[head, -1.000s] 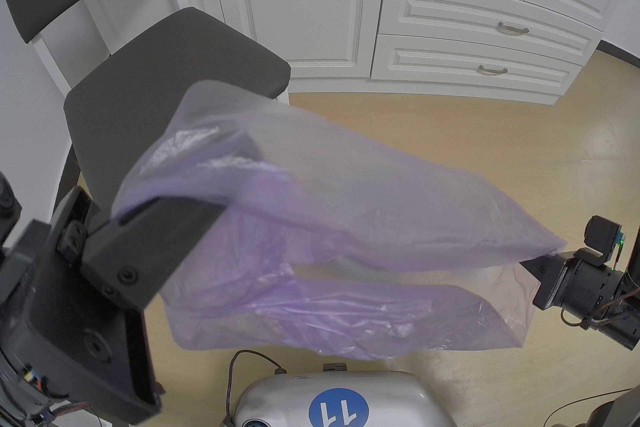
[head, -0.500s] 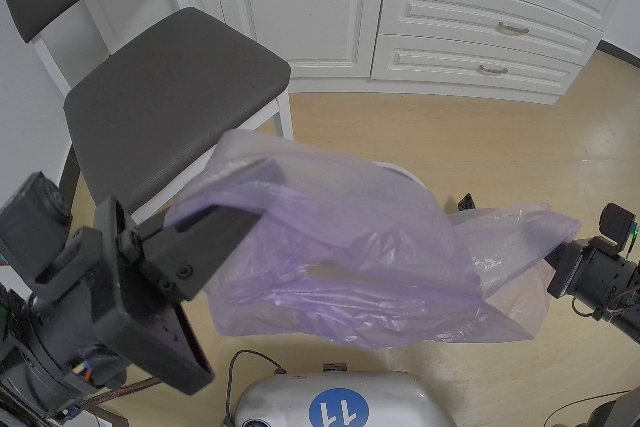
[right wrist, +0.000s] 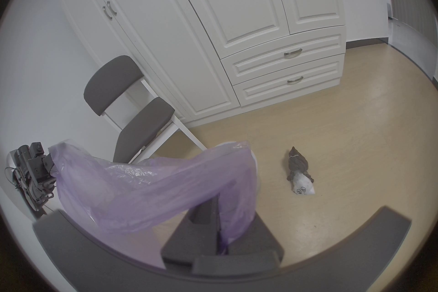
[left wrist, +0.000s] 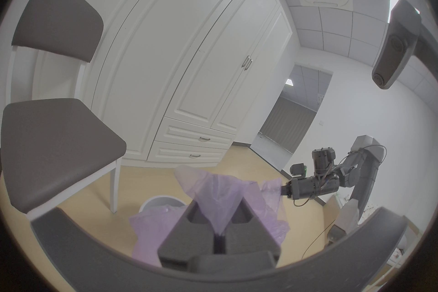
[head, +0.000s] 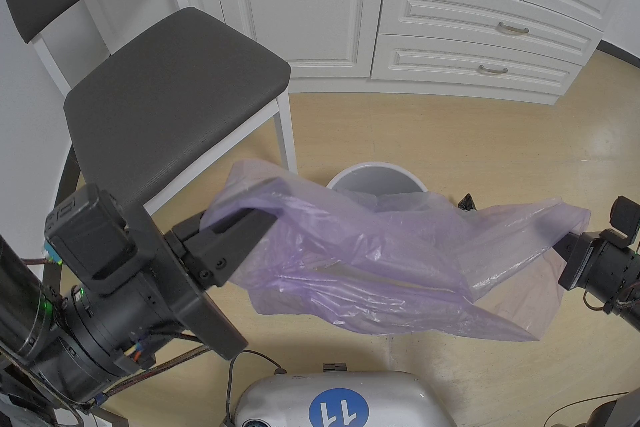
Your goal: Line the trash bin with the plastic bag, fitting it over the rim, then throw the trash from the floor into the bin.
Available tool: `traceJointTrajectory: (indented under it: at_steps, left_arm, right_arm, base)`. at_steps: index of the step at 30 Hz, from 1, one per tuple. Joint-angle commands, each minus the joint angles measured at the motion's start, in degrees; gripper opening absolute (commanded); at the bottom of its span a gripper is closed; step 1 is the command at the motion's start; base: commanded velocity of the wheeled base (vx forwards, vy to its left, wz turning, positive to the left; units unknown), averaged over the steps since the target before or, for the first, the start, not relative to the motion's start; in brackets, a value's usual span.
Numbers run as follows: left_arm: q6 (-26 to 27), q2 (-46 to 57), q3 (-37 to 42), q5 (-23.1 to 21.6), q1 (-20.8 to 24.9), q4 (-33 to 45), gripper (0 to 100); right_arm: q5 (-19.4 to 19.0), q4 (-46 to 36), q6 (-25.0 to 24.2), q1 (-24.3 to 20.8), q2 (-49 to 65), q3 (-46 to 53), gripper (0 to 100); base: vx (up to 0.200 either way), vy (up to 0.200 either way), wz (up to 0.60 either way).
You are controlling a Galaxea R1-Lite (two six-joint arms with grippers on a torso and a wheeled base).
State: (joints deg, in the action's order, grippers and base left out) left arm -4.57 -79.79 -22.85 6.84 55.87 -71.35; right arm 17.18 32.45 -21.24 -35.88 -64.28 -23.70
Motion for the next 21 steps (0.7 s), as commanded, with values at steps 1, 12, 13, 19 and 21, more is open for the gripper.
traceJointTrajectory:
  at_steps: [1, 12, 13, 19, 21]
  left_arm:
    - [1.1, -0.4, 0.2, 0.1, -1.2, 0.0, 0]
    - [3.8, -1.4, 0.1, 3.4, -2.9, 0.1, 0]
    - [4.3, -1.5, 0.1, 4.0, -3.1, 0.0, 0]
    - [6.5, -1.8, -0.1, 5.1, -4.7, 0.0, 0]
    - [7.6, -1.8, -0.1, 5.4, -5.1, 0.0, 0]
  right_arm:
    - [0.6, -4.1, 0.1, -0.4, 1.4, -2.8, 0]
    - [0.7, -16.5, 12.6, -0.1, 3.5, -8.8, 0]
    - [0.8, -16.8, 14.2, 0.0, 4.3, -8.6, 0]
    - [1.4, -21.7, 20.1, 0.7, 6.8, -10.5, 0]
    - [1.4, -26.3, 21.5, 0.8, 8.0, -11.7, 0]
  base:
    - [0.000, 0.000, 0.00]
    - [0.000, 0.000, 0.00]
    - [0.000, 0.000, 0.00]
    - [0.000, 0.000, 0.00]
    - [0.000, 0.000, 0.00]
